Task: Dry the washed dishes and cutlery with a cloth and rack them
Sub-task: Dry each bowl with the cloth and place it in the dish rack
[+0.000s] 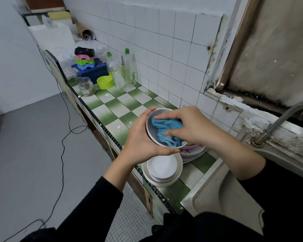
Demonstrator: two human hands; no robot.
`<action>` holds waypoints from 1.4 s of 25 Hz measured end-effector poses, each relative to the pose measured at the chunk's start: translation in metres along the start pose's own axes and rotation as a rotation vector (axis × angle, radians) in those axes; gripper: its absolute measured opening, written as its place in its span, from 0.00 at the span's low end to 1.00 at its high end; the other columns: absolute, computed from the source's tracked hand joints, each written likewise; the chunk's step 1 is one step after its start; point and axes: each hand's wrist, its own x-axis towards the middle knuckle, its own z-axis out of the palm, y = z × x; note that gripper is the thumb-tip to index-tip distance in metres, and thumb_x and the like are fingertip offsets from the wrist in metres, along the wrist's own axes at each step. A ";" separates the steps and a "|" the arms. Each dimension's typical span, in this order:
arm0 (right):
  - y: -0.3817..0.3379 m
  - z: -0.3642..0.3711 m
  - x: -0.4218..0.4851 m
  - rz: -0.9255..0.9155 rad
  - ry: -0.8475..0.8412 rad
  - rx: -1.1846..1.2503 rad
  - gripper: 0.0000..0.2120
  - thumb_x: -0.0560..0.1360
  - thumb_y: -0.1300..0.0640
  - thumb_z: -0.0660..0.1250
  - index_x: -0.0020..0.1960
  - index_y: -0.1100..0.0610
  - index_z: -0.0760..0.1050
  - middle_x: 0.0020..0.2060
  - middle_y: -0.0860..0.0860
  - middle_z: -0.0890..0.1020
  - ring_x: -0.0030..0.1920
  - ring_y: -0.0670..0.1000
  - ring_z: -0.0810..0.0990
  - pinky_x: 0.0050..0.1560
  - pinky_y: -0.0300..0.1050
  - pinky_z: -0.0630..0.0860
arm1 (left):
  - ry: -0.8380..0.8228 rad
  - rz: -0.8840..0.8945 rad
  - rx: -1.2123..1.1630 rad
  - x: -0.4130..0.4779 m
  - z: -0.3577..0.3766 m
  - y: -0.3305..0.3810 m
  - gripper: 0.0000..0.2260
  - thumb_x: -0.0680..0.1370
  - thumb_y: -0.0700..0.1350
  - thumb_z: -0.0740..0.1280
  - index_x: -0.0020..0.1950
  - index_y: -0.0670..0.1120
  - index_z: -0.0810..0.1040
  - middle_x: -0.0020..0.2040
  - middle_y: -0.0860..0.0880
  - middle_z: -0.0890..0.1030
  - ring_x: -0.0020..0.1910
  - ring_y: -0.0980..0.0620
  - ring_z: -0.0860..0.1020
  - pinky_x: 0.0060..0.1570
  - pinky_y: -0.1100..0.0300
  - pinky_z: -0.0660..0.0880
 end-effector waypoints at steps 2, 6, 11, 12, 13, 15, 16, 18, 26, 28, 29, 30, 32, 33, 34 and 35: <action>-0.005 0.004 -0.002 -0.032 -0.086 0.190 0.23 0.70 0.61 0.76 0.62 0.43 0.79 0.55 0.48 0.83 0.55 0.46 0.81 0.61 0.44 0.76 | -0.013 -0.001 -0.026 0.000 -0.002 -0.002 0.53 0.48 0.59 0.80 0.70 0.49 0.68 0.60 0.52 0.79 0.58 0.56 0.79 0.60 0.53 0.76; -0.007 -0.021 -0.010 -0.079 -0.322 -0.048 0.23 0.72 0.63 0.72 0.58 0.38 0.79 0.57 0.45 0.82 0.55 0.44 0.79 0.60 0.44 0.76 | -0.008 0.021 -0.027 -0.004 -0.006 0.001 0.50 0.48 0.60 0.80 0.68 0.49 0.70 0.59 0.54 0.79 0.57 0.59 0.78 0.58 0.60 0.75; -0.013 0.001 -0.008 -0.008 0.034 -0.097 0.22 0.74 0.62 0.70 0.61 0.39 0.78 0.60 0.48 0.80 0.59 0.49 0.77 0.62 0.44 0.72 | -0.019 0.050 -0.020 0.001 0.000 0.008 0.49 0.50 0.59 0.80 0.68 0.49 0.69 0.60 0.53 0.78 0.59 0.57 0.78 0.59 0.58 0.75; -0.013 -0.002 -0.010 -0.039 -0.050 -0.014 0.22 0.73 0.63 0.71 0.58 0.39 0.80 0.57 0.46 0.81 0.57 0.46 0.78 0.61 0.42 0.73 | -0.025 0.053 -0.005 0.003 -0.001 0.007 0.50 0.49 0.60 0.80 0.69 0.49 0.68 0.60 0.52 0.78 0.59 0.54 0.78 0.59 0.53 0.76; -0.013 -0.010 -0.012 -0.065 -0.167 0.022 0.21 0.72 0.64 0.71 0.54 0.39 0.81 0.53 0.43 0.82 0.55 0.44 0.79 0.60 0.41 0.74 | -0.023 0.051 0.011 0.004 -0.002 0.006 0.50 0.49 0.61 0.79 0.69 0.50 0.68 0.60 0.52 0.78 0.59 0.53 0.77 0.59 0.51 0.76; -0.010 -0.028 -0.014 -0.056 -0.319 -0.051 0.22 0.72 0.67 0.69 0.48 0.38 0.82 0.51 0.42 0.83 0.53 0.44 0.79 0.59 0.42 0.74 | -0.008 0.042 0.039 0.005 -0.001 0.008 0.50 0.48 0.63 0.78 0.68 0.53 0.68 0.61 0.53 0.76 0.60 0.54 0.76 0.60 0.52 0.74; -0.008 -0.033 -0.013 -0.028 -0.315 -0.130 0.23 0.72 0.68 0.68 0.48 0.38 0.82 0.52 0.44 0.83 0.54 0.47 0.79 0.59 0.44 0.75 | 0.001 0.044 0.038 0.004 0.001 0.012 0.49 0.48 0.64 0.78 0.68 0.54 0.68 0.61 0.54 0.76 0.60 0.56 0.75 0.60 0.54 0.74; -0.006 -0.031 -0.008 0.027 -0.154 -0.255 0.24 0.73 0.69 0.65 0.51 0.40 0.82 0.56 0.49 0.81 0.55 0.52 0.79 0.59 0.49 0.75 | 0.009 0.073 0.015 0.002 0.007 0.018 0.46 0.50 0.63 0.77 0.66 0.56 0.67 0.60 0.55 0.77 0.59 0.57 0.76 0.60 0.55 0.75; -0.015 -0.021 -0.016 0.048 -0.144 -0.037 0.26 0.68 0.69 0.64 0.42 0.35 0.81 0.49 0.46 0.83 0.52 0.49 0.80 0.57 0.46 0.76 | 0.063 0.048 0.043 0.010 0.006 0.014 0.51 0.48 0.62 0.76 0.69 0.50 0.68 0.60 0.56 0.74 0.59 0.57 0.74 0.59 0.59 0.73; -0.013 -0.026 -0.013 0.091 -0.078 -0.233 0.24 0.71 0.68 0.63 0.48 0.39 0.82 0.53 0.49 0.82 0.53 0.51 0.79 0.57 0.45 0.76 | 0.054 0.083 0.041 0.007 0.010 0.017 0.50 0.49 0.63 0.76 0.69 0.49 0.69 0.59 0.59 0.74 0.59 0.59 0.74 0.58 0.63 0.73; -0.011 -0.023 -0.009 0.109 0.023 -0.247 0.23 0.72 0.67 0.64 0.51 0.40 0.83 0.54 0.50 0.82 0.54 0.52 0.78 0.58 0.44 0.75 | 0.050 0.100 0.040 0.006 0.012 0.017 0.49 0.50 0.62 0.77 0.68 0.48 0.69 0.58 0.60 0.74 0.59 0.59 0.74 0.59 0.63 0.73; -0.011 -0.017 -0.007 0.110 0.117 -0.163 0.22 0.73 0.67 0.65 0.54 0.41 0.82 0.55 0.50 0.82 0.55 0.51 0.79 0.60 0.43 0.74 | 0.045 0.109 0.040 0.007 0.013 0.017 0.49 0.50 0.62 0.78 0.68 0.47 0.69 0.59 0.59 0.75 0.59 0.58 0.75 0.60 0.61 0.73; -0.012 -0.004 -0.009 0.040 0.149 0.115 0.22 0.73 0.66 0.68 0.52 0.39 0.82 0.54 0.48 0.83 0.55 0.48 0.80 0.62 0.44 0.74 | 0.034 0.119 0.050 0.010 0.007 0.016 0.50 0.50 0.61 0.77 0.69 0.47 0.68 0.61 0.56 0.75 0.61 0.57 0.74 0.61 0.60 0.72; -0.013 -0.002 -0.013 -0.004 0.087 0.198 0.23 0.73 0.67 0.68 0.50 0.37 0.81 0.53 0.46 0.84 0.55 0.46 0.80 0.62 0.44 0.75 | 0.033 0.120 0.071 0.012 0.002 0.016 0.51 0.50 0.62 0.76 0.70 0.48 0.67 0.62 0.56 0.75 0.62 0.57 0.74 0.61 0.62 0.71; -0.010 -0.003 -0.016 -0.036 0.010 0.214 0.24 0.73 0.67 0.68 0.48 0.36 0.80 0.52 0.45 0.84 0.55 0.44 0.81 0.62 0.44 0.75 | 0.033 0.118 0.098 0.014 -0.003 0.014 0.52 0.49 0.63 0.75 0.71 0.48 0.67 0.63 0.56 0.74 0.62 0.57 0.73 0.61 0.62 0.70; -0.007 -0.008 -0.017 -0.047 -0.066 0.178 0.24 0.73 0.68 0.67 0.48 0.36 0.81 0.52 0.45 0.84 0.54 0.44 0.80 0.62 0.43 0.75 | 0.030 0.120 0.121 0.013 -0.006 0.013 0.53 0.49 0.63 0.75 0.72 0.48 0.67 0.63 0.56 0.73 0.63 0.57 0.72 0.62 0.62 0.70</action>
